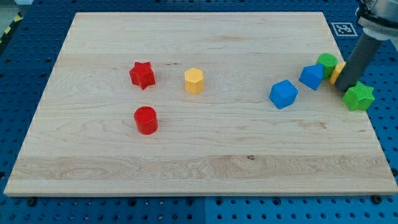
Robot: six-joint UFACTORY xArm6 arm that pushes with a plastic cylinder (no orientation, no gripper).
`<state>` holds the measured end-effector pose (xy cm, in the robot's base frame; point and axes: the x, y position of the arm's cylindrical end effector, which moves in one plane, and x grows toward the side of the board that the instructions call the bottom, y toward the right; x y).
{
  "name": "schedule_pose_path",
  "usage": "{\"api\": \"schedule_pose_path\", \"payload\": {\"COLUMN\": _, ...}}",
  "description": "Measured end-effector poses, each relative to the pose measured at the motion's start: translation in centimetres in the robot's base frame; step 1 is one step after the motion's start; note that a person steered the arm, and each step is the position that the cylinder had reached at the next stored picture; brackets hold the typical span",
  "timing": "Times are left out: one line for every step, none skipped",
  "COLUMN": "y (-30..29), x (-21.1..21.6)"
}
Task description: Move green circle above the blue triangle
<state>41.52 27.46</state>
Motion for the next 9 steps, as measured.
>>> {"api": "schedule_pose_path", "payload": {"y": -1.1, "x": -3.4}}
{"api": "schedule_pose_path", "payload": {"y": -5.4, "x": -4.3}}
{"api": "schedule_pose_path", "payload": {"y": -10.8, "x": -4.3}}
{"api": "schedule_pose_path", "payload": {"y": -14.2, "x": -4.3}}
{"api": "schedule_pose_path", "payload": {"y": -14.7, "x": -4.3}}
{"api": "schedule_pose_path", "payload": {"y": -14.4, "x": -5.0}}
{"api": "schedule_pose_path", "payload": {"y": -11.4, "x": -5.6}}
{"api": "schedule_pose_path", "payload": {"y": -10.4, "x": -5.6}}
{"api": "schedule_pose_path", "payload": {"y": -9.5, "x": -5.6}}
